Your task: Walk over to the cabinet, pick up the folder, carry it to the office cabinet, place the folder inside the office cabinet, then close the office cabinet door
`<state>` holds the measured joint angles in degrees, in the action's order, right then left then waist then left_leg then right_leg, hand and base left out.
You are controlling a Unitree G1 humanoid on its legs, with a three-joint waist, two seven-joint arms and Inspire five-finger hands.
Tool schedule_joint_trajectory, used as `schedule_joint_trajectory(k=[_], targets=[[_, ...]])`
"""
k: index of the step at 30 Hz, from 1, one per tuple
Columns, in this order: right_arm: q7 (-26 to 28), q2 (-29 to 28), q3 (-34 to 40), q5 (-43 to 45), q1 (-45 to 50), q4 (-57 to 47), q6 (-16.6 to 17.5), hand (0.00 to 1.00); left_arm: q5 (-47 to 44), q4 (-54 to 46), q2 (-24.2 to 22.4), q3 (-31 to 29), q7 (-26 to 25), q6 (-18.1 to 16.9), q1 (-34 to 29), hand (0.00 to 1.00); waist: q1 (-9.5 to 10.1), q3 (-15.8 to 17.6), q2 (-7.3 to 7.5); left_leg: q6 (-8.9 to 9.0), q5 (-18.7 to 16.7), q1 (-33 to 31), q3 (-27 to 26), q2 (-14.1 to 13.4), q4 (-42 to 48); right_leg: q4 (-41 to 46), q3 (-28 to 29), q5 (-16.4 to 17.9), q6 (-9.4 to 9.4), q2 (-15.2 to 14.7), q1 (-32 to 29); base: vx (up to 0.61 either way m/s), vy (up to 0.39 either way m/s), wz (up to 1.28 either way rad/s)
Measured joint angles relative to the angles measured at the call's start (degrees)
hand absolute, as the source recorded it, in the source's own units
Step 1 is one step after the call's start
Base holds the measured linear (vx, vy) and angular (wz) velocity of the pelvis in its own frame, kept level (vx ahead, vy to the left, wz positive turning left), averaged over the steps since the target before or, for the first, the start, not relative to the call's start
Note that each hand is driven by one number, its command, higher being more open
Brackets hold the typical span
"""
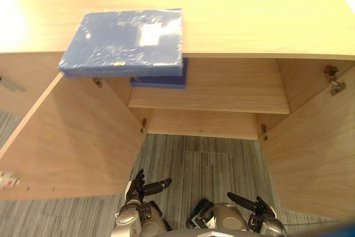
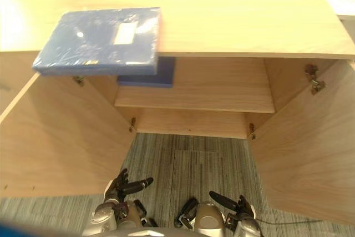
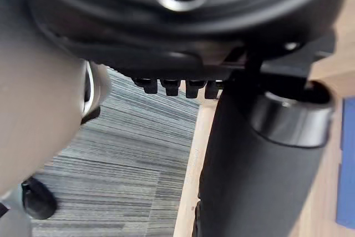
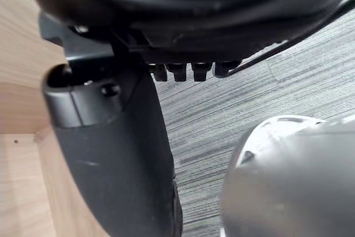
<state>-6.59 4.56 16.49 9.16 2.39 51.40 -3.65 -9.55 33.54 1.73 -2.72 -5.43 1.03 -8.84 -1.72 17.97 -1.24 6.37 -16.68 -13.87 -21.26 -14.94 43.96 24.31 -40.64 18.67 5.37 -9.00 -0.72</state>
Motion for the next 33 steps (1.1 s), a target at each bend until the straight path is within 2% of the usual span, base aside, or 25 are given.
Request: schedule_joint_trajectory(k=[1, 2, 3, 4, 5, 7, 10, 14, 15, 17, 18, 19, 20, 21, 22, 23, 24, 25, 26, 27, 28, 29, 33], targets=[[-0.01, 0.31, -0.23, -0.02, -0.71, 0.43, 0.07, 1.00, -0.03, -0.10, -0.14, -0.14, -0.27, -0.02, -0.16, 1.00, 0.43, 0.03, -0.12, -0.16, 0.38, -0.40, 5.65, 3.75, -6.27, -0.46, 1.82, -0.18, -0.39, 0.40, 0.87, 0.18, 0.112, -1.16], [-0.03, 0.34, -0.21, -0.03, -1.14, 0.62, 0.18, 1.00, -0.27, -0.15, -0.98, -1.01, -0.70, -0.24, -1.00, 1.00, 0.88, -0.41, -0.97, -1.86, 4.91, 0.17, 10.39, 6.98, -16.11, -1.40, 3.47, -0.35, -1.48, 1.64, 2.14, 0.16, 0.125, -0.91], [-0.04, 0.59, -0.20, -0.03, -1.08, 0.52, 0.31, 1.00, -0.79, -0.14, -1.31, -1.02, -0.91, -0.39, -1.43, 1.00, 0.82, -0.92, -1.95, -3.77, 9.34, 0.15, 11.07, 7.43, -19.47, -1.53, 3.82, -0.27, -2.09, 2.47, 2.40, 0.16, 0.152, -0.65], [-0.08, 0.47, -0.02, -0.05, -1.23, 0.86, 0.42, 1.00, -1.21, 0.04, -1.24, -1.13, -0.94, -0.49, -1.50, 1.00, 1.09, -0.92, -2.04, -4.66, 10.28, 0.49, 11.16, 7.40, -19.52, -1.58, 4.44, -0.11, -3.01, 2.70, 2.88, 0.19, 0.104, -0.16], [-0.21, -0.76, -0.07, -0.06, -1.00, 0.22, 0.41, 1.00, -1.22, 0.13, -1.11, -1.85, -0.99, -0.53, -1.55, 1.00, 1.03, -1.33, -0.55, -4.84, 11.14, 2.41, 10.83, 8.89, -22.73, -3.06, 4.65, -0.67, -4.31, 1.72, 3.69, 0.21, 0.073, -0.01], [-0.16, -2.06, -0.12, -0.16, -0.44, 0.05, 0.41, 1.00, -1.15, 0.18, -1.02, -2.56, -1.05, -0.52, -1.83, 1.00, 1.18, -2.14, 0.84, -5.27, 13.10, 3.98, 10.73, 10.84, -27.53, -4.84, 4.38, -1.28, -5.52, 0.75, 3.88, 0.20, 0.038, 0.19], [0.39, -3.59, -0.53, -0.79, -0.35, 0.08, 0.35, 1.00, -1.10, 0.23, -0.52, -3.29, -1.06, -0.48, -3.19, 1.00, 1.38, -2.68, 1.57, -5.36, 15.15, 7.27, 10.83, 12.65, -33.86, -6.97, 4.33, -2.20, -6.99, 0.29, 5.41, 0.16, 0.010, 0.15], [1.63, -4.99, -2.25, -4.37, 0.23, 0.28, 0.17, 1.00, -0.42, 0.29, 0.80, -3.29, -0.99, -0.50, -6.19, 1.00, 1.58, -4.91, 2.50, -4.84, 16.55, 10.33, 10.89, 12.98, -38.61, -6.81, 4.41, -2.71, -7.58, 0.37, 6.16, 0.11, -0.038, 0.05], [1.66, -5.00, -2.33, -4.67, 0.11, 0.59, 0.20, 1.00, 0.09, 0.57, 0.56, -3.26, -0.91, -0.50, -6.70, 1.00, 1.70, -5.02, 2.56, -4.86, 16.54, 11.24, 10.92, 12.91, -39.32, -5.08, 4.40, -2.75, -7.64, 0.06, 6.10, 0.09, -0.039, 0.13], [1.92, -4.77, -2.54, -4.94, 0.37, 0.78, 0.12, 1.00, 0.14, 0.47, 0.17, -3.34, -0.50, -0.47, -6.69, 1.00, 1.75, -4.98, 2.57, -4.97, 16.45, 12.55, 10.94, 13.19, -39.51, 3.50, 4.47, -2.75, -7.65, -2.48, 4.20, 0.10, 0.019, 0.19], [2.25, -4.72, -2.56, -5.48, 0.89, 0.64, 0.08, 1.00, 0.15, 0.40, 0.40, -3.32, -0.17, -0.48, -6.88, 1.00, 1.74, -5.08, 2.94, -5.13, 16.13, 13.74, 11.14, 13.65, -39.70, 12.02, 5.44, -3.05, -7.49, -5.49, 1.87, 0.09, 0.031, 0.26], [2.29, -4.29, -2.71, -6.13, 1.23, 0.07, 0.18, 1.00, 0.15, 0.38, 0.62, -3.32, -0.21, -0.50, -7.03, 1.00, 1.66, -5.20, 3.11, -5.11, 15.24, 14.66, 12.34, 13.34, -39.65, 20.80, 8.00, -4.95, -4.92, -7.86, -1.35, 0.07, -0.027, 0.29], [2.29, -4.02, -2.80, -6.77, 1.32, -0.31, 0.23, 1.00, 0.14, 0.38, 0.62, -3.34, -0.22, -0.47, -7.00, 1.00, 1.56, -5.13, 2.88, -4.72, 14.73, 14.94, 13.12, 12.88, -39.60, 25.16, 9.14, -7.42, -4.31, -8.70, -3.22, 0.06, -0.066, 0.28], [2.17, -3.65, -3.88, -6.87, 1.34, -1.27, 0.24, 1.00, 0.13, 0.36, 0.27, -3.37, -0.28, -0.46, -6.99, 1.00, 1.53, -5.05, 2.57, -4.66, 14.68, 14.94, 13.83, 12.16, -38.99, 29.02, 11.74, -3.32, -3.49, -10.47, -6.56, 0.03, -0.083, 0.34], [2.20, -3.15, -4.78, -6.83, 1.57, -2.44, 0.40, 1.00, 0.08, 0.39, 0.29, -3.57, -0.60, -0.45, -6.65, 1.00, 1.47, -5.13, 2.73, -4.58, 14.70, 14.83, 14.82, 11.58, -38.79, 26.01, 14.43, 0.06, -5.38, -11.70, -7.99, 0.01, -0.081, 0.40], [2.27, -3.06, -5.01, -6.83, 1.65, -2.67, 0.44, 1.00, -0.01, 0.29, 0.30, -3.65, -0.68, -0.47, -6.53, 1.00, 1.47, -5.18, 2.81, -4.37, 14.82, 14.71, 15.51, 11.22, -38.65, 22.09, 16.10, 0.43, -6.94, -11.63, -8.10, 0.01, -0.150, 0.52], [2.31, -3.35, -5.76, -6.83, 1.90, -2.69, 0.30, 1.00, -0.05, -1.19, 0.36, -4.66, -0.82, -0.50, -7.21, 1.00, 1.61, -5.89, 3.97, -3.12, 15.01, 14.26, 16.15, 11.21, -38.66, 10.18, 19.47, -2.78, -11.27, -11.40, -7.04, 0.01, -0.190, 0.42], [2.31, -3.79, -6.45, -6.83, 2.13, -2.57, 0.23, 1.00, -0.07, -2.78, 0.81, -5.19, -0.84, -0.53, -8.12, 1.00, 1.66, -6.54, 5.34, -2.08, 15.03, 14.02, 16.60, 11.68, -38.93, 4.19, 20.25, -5.61, -13.04, -11.83, -6.71, 0.02, -0.291, 0.43], [2.36, -3.91, -6.58, -6.85, 1.96, -1.20, 0.29, 1.00, -1.45, -3.29, -0.52, -5.73, -0.96, -0.49, -8.27, 1.00, 1.91, -7.57, 4.25, -0.54, 15.65, 13.81, 17.60, 9.79, -40.07, 1.56, 18.86, -5.66, -13.20, -9.44, -5.59, 0.02, -0.306, 0.23], [2.46, -3.18, -6.75, -6.89, 2.09, -0.52, 0.14, 1.00, -3.46, -5.08, -2.16, -5.84, -0.88, -0.50, -9.63, 1.00, 2.31, -8.99, 2.08, -0.11, 15.90, 12.75, 17.66, 7.35, -40.72, -2.19, 17.68, -6.93, -12.02, -6.15, -5.06, 0.03, -0.284, 0.10], [2.50, -2.49, -7.13, -6.88, 2.18, -0.34, 0.09, 1.00, -3.95, -6.18, -2.93, -5.97, -0.84, -0.51, -10.45, 1.00, 2.72, -9.31, 1.48, -0.01, 15.97, 12.45, 17.63, 6.52, -40.92, -3.33, 17.46, -7.38, -11.61, -5.02, -5.05, 0.06, -0.259, -0.03], [2.63, -1.76, -7.69, -6.92, 2.68, 0.09, -0.08, 1.00, -7.20, -8.24, -4.57, -6.62, -0.80, -0.57, -11.84, 1.00, 3.17, -10.25, -0.01, 0.59, 16.98, 11.95, 17.63, 4.93, -41.71, -5.69, 16.85, -8.04, -10.92, -2.87, -4.64, 0.08, -0.179, -0.02], [2.66, -1.04, -8.47, -6.89, 3.33, 0.35, -0.16, 1.00, -14.66, -10.41, -5.24, -7.95, -1.64, -1.80, -12.17, 1.00, 3.14, -10.59, -0.48, 0.99, 18.89, 12.01, 17.67, 3.66, -43.96, -9.81, 14.49, -9.57, -10.11, -0.41, -2.29, 0.09, -0.099, 0.17]])
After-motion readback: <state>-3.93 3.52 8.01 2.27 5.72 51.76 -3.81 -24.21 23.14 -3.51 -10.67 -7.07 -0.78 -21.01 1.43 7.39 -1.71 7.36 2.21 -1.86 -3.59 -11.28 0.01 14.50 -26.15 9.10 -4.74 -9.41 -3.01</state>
